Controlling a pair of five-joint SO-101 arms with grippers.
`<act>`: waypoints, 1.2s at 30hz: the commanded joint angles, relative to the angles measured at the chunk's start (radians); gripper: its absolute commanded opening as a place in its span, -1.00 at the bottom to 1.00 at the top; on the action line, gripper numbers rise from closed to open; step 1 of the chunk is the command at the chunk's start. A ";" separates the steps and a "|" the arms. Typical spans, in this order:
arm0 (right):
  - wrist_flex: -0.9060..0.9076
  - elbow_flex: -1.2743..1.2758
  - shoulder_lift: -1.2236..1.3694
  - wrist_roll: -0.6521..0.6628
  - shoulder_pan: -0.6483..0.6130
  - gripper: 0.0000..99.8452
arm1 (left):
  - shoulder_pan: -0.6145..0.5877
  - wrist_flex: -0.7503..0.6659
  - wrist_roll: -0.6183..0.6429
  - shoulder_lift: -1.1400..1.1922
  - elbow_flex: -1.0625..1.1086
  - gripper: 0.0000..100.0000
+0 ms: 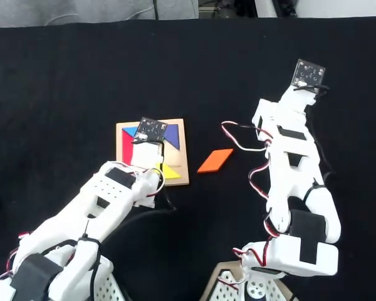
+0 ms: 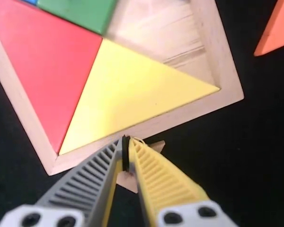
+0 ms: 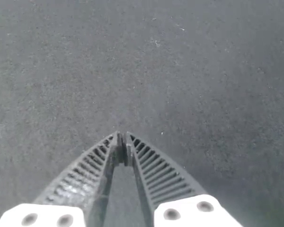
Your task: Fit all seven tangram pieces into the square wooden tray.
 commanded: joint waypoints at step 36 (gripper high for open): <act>-0.012 -0.061 -0.004 0.009 -0.015 -0.98 | 0.119 0.195 -0.222 -0.176 -0.041 -0.88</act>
